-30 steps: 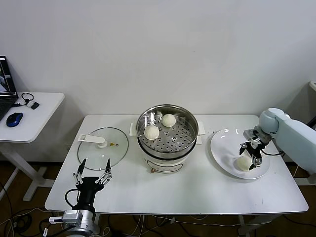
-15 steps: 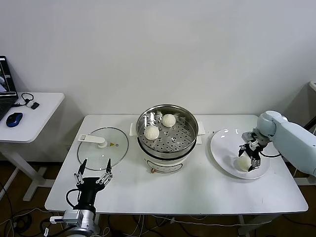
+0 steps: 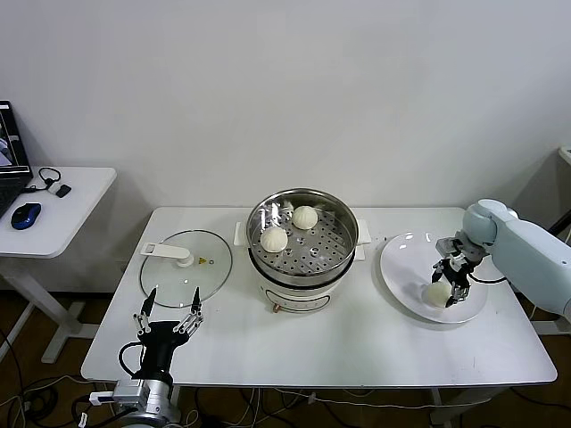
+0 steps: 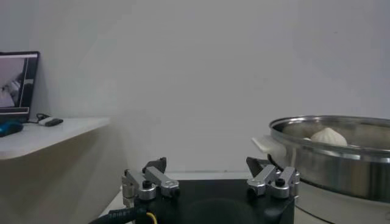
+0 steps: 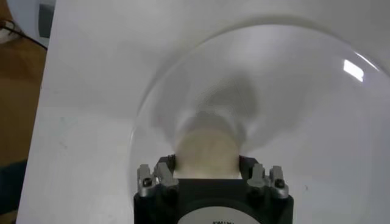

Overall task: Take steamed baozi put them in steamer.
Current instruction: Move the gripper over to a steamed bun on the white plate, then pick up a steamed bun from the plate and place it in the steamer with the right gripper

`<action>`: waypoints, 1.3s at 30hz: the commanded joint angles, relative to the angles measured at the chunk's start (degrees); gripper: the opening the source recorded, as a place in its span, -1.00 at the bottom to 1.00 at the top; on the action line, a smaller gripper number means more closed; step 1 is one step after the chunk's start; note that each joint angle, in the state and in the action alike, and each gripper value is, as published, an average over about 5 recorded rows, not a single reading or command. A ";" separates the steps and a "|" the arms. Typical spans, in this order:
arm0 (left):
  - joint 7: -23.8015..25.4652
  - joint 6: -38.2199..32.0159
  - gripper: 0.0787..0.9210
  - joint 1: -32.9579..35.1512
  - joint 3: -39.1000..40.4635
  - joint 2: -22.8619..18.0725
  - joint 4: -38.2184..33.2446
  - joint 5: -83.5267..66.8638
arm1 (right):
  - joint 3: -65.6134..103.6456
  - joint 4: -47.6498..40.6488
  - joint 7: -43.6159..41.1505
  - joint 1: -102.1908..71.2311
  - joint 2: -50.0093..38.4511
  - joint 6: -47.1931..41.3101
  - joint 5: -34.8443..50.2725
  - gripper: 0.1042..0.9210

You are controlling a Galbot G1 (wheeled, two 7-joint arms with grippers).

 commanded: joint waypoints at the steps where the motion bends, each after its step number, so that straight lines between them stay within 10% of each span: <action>1: 0.00 0.01 0.77 0.02 -0.05 0.00 0.06 -0.06 | -1.27 1.51 -0.35 1.17 -0.65 -0.04 1.25 0.38; 26: -0.17 0.26 0.77 0.18 -0.21 0.00 -0.23 0.45 | -23.58 31.33 -4.53 39.36 2.46 18.83 3.81 0.36; 39: -0.36 0.47 0.77 0.55 -0.73 0.02 -0.87 0.37 | -24.18 29.96 -4.79 44.08 14.94 18.03 8.22 0.37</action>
